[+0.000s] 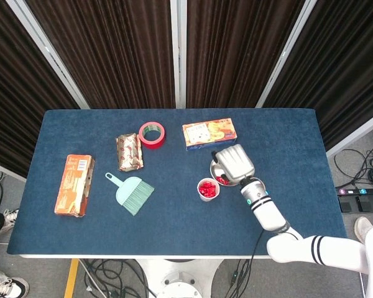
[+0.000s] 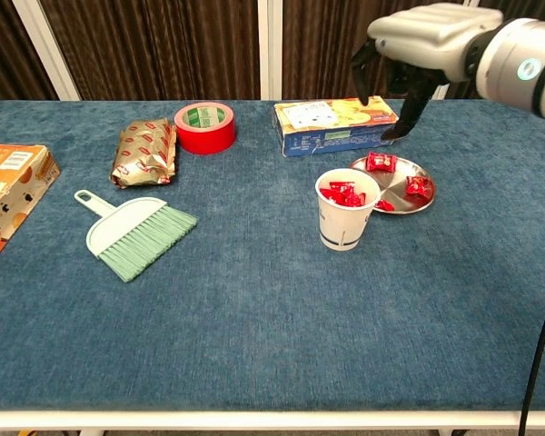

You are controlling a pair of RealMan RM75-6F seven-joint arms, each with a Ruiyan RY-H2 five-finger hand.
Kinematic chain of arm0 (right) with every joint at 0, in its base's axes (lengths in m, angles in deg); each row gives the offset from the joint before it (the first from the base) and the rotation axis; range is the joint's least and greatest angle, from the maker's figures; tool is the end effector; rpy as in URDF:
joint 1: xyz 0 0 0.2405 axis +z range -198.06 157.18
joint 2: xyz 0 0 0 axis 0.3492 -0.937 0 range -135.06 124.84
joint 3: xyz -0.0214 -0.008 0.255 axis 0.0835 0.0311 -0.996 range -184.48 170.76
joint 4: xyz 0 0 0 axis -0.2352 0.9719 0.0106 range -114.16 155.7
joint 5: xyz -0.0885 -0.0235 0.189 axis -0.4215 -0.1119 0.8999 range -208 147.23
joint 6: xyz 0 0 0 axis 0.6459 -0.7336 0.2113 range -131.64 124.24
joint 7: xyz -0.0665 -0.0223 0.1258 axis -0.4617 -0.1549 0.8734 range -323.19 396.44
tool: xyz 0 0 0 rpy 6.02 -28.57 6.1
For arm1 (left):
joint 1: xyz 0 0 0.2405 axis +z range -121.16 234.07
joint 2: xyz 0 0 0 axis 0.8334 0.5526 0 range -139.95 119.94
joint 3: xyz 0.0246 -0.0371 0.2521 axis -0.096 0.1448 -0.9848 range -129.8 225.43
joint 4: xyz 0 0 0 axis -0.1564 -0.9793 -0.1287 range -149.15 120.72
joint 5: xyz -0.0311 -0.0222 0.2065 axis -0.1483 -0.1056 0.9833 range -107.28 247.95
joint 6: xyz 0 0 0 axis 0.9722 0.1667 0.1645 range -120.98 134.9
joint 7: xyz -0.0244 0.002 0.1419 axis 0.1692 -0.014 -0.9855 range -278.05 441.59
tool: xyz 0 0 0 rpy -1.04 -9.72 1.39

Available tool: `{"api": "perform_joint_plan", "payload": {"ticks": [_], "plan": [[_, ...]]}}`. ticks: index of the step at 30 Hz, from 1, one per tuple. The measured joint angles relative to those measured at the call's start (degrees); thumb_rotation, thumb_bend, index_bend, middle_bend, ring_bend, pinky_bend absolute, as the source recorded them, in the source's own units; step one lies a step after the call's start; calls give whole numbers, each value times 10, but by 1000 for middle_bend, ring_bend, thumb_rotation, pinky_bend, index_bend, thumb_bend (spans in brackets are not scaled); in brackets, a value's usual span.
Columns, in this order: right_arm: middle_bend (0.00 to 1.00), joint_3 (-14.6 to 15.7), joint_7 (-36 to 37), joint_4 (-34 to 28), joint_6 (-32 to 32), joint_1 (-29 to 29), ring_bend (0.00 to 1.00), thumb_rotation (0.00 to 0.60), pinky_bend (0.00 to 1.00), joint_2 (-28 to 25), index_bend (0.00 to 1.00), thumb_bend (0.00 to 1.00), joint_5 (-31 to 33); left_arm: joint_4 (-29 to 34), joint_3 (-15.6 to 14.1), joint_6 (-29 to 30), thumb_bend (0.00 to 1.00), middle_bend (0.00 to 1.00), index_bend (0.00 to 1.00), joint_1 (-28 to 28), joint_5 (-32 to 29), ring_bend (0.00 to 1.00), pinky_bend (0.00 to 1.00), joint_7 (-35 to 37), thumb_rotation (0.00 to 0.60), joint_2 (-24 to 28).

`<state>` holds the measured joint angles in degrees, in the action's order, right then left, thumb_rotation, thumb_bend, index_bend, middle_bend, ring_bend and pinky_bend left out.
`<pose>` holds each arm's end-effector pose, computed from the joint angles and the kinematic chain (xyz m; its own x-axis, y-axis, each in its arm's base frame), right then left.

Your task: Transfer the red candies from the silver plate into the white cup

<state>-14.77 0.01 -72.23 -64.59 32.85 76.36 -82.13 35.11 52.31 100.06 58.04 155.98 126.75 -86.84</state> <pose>-0.1026 -0.3667 0.0233 0.6410 -0.0965 0.7615 -0.7221 -0.4122 0.5556 -0.4205 0.1428 0.1998 0.1585 -0.1650 0.9735 0.9873 0.0372 -0.1544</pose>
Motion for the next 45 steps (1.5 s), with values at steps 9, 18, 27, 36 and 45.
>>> {"api": "perform_joint_plan", "payload": {"ticks": [9,18,27,36,45], "plan": [[1000,13,-14,53,49,-5,1000,600,1000,5,530,90,83,6,-2,-4,103,164,146,-2,1,58,187,-5,600,0],[1000,24,-54,159,128,22,1000,600,1000,33,512,106,157,-2,-2,-8,102,164,147,0,-4,58,187,4,599,-2],[1000,44,-64,264,214,54,1000,600,1000,67,475,113,154,-17,1,-14,102,164,147,1,-10,58,188,14,600,-7],[1000,60,-43,340,275,72,1000,600,1000,102,474,116,134,-26,2,-20,102,165,146,0,-13,58,188,20,600,-11],[1000,69,-21,380,302,81,1000,600,1000,122,473,122,111,-37,4,-25,102,164,146,-1,-16,58,188,25,599,-16]]}}
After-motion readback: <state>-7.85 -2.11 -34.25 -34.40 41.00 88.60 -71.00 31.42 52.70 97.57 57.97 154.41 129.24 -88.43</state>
